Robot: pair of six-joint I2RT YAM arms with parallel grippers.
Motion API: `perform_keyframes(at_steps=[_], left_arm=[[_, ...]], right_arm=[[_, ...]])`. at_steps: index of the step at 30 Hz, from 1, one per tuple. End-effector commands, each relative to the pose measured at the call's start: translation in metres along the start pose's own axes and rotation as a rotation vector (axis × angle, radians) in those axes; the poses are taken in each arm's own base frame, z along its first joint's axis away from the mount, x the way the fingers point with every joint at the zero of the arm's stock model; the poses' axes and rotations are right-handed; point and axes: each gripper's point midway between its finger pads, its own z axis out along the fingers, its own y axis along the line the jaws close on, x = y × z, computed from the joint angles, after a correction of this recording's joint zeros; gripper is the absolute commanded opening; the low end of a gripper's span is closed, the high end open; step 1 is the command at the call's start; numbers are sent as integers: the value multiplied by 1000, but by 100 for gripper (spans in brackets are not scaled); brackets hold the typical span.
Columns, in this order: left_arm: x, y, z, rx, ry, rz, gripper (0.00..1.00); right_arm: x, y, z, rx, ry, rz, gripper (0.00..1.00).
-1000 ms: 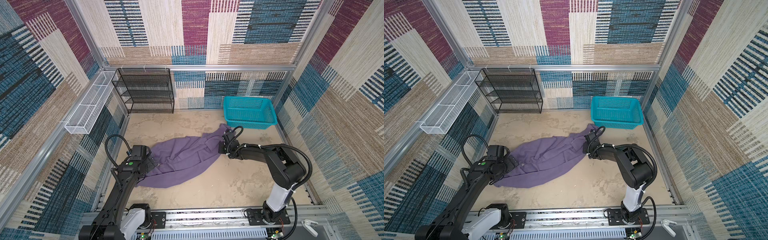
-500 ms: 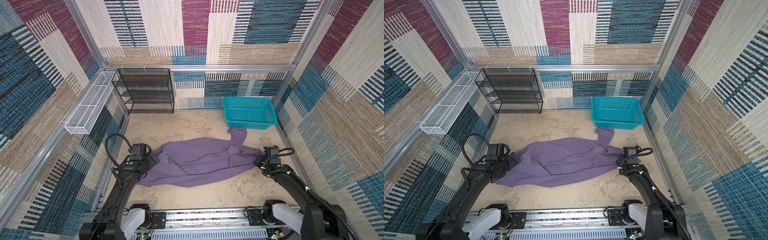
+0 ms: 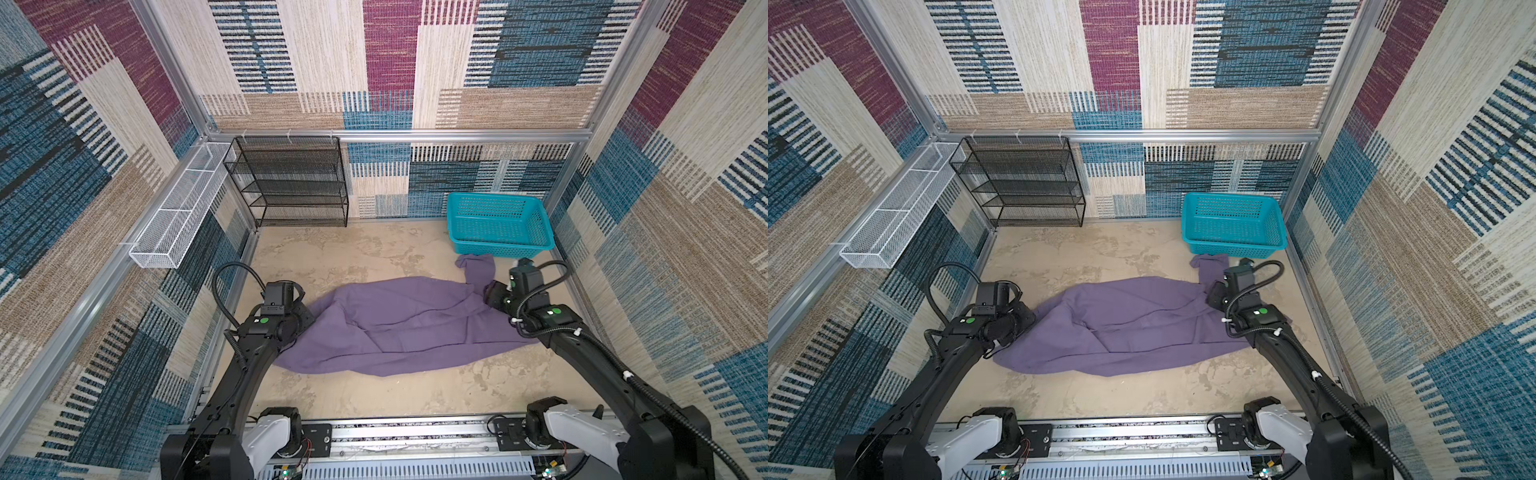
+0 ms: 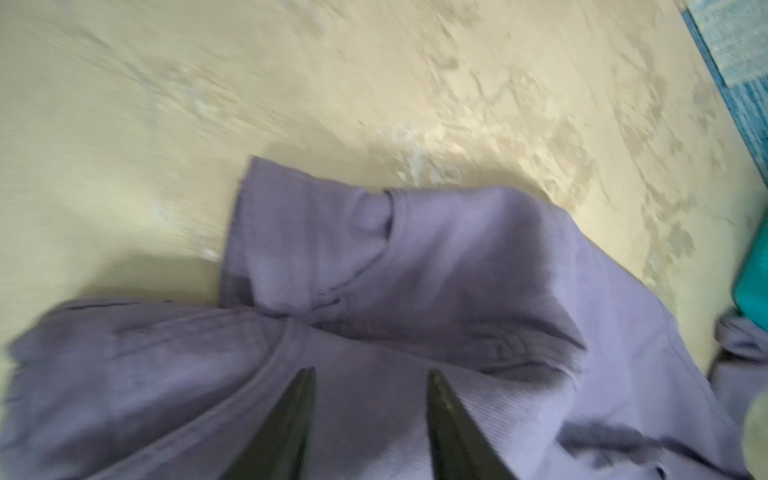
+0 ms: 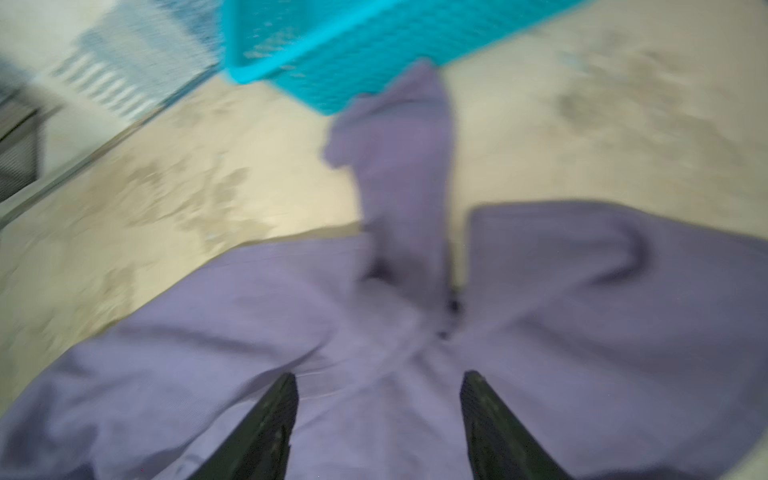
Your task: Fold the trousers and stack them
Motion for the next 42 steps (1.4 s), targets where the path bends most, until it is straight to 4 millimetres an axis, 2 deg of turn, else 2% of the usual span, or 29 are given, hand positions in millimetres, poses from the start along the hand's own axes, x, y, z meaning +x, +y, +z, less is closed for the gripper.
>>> perform_keyframes(at_steps=[1,5,6,9,11,14,17,19,21,23,24,27,30,33,35,38,40,42], left_arm=[[23,-35,13,143,87,79,44],[59,-56,15,165,144,208,44],[70,-65,15,190,154,238,41],[101,-84,16,248,228,298,24],[125,-90,19,257,293,334,19],[164,-92,26,243,370,384,18],[199,-83,42,199,438,412,18],[217,-85,46,189,484,430,15],[220,-103,36,233,470,473,15],[211,-124,20,276,416,509,15],[199,-131,12,275,375,523,16],[157,-130,-18,192,221,543,16],[110,-108,-55,93,45,490,23],[61,-76,-94,26,-136,385,37],[37,-59,-112,18,-207,306,47],[16,-36,-126,-4,-236,206,64],[9,-24,-128,-30,-251,167,80],[5,-20,-125,-45,-249,148,91]], right_arm=[[6,35,9,-18,26,-121,70],[24,82,20,-95,74,-231,69],[28,90,23,-115,92,-249,69],[36,114,27,-185,130,-280,67],[37,126,29,-223,140,-287,67],[35,146,33,-276,146,-291,68],[37,163,40,-314,167,-296,69],[46,177,48,-349,204,-313,71],[58,191,58,-375,250,-351,72],[69,204,67,-405,291,-380,73],[72,213,72,-434,307,-388,74],[75,238,80,-528,325,-387,75],[78,265,85,-613,360,-378,75],[90,296,87,-677,385,-409,75],[104,322,85,-717,406,-449,76],[138,349,87,-741,486,-485,76],[162,352,93,-713,534,-509,76],[185,349,96,-700,578,-515,76]])
